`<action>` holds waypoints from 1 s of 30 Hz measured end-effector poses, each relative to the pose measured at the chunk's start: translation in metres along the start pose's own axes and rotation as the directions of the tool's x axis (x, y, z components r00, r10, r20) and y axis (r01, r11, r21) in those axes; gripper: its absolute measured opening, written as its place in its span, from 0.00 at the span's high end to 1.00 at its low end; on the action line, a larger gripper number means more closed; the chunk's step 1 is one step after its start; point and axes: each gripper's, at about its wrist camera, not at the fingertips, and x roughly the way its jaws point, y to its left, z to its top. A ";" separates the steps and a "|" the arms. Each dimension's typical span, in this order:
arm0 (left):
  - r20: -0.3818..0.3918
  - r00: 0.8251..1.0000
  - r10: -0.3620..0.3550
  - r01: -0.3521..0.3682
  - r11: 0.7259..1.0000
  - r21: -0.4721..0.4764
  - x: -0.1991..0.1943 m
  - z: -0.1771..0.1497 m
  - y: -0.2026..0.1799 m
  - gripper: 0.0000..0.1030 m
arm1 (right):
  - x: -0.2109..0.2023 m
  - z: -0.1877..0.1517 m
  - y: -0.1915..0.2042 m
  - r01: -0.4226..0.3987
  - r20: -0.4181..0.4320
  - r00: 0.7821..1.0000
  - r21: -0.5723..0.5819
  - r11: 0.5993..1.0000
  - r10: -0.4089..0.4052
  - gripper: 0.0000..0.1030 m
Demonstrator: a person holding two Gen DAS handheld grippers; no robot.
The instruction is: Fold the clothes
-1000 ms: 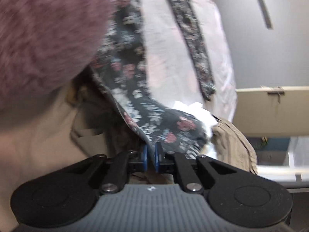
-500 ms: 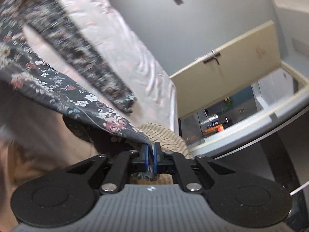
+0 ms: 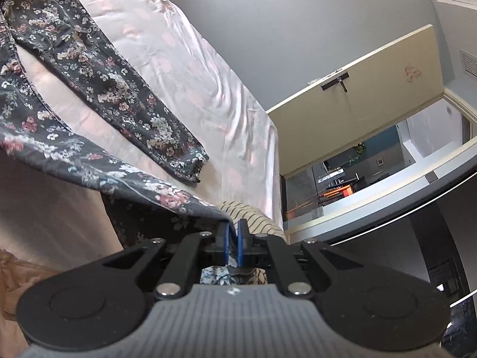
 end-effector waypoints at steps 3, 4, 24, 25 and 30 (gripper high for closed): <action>-0.044 0.999 0.009 -0.002 0.989 0.151 0.028 -0.008 -0.019 0.63 | 0.009 0.000 -0.005 0.001 -0.024 1.000 0.020 1.000 -0.001 0.94; -0.042 0.999 0.003 0.004 0.985 0.170 0.033 -0.010 -0.020 0.63 | 0.011 0.000 -0.006 0.002 -0.032 0.999 0.024 1.000 -0.001 0.94; -0.227 0.956 -0.187 0.261 0.895 0.362 0.056 0.002 -0.032 0.64 | 0.037 0.016 -0.007 0.027 -0.077 0.997 0.037 0.999 -0.024 0.94; -0.237 0.954 -0.185 0.264 0.893 0.365 0.058 0.002 -0.032 0.64 | 0.038 0.017 -0.010 0.030 -0.077 0.997 0.047 0.998 -0.026 0.94; -0.261 0.957 -0.129 0.217 0.914 0.343 0.070 -0.005 -0.035 0.60 | 0.040 0.020 -0.015 0.025 -0.074 0.997 0.067 0.997 -0.020 0.94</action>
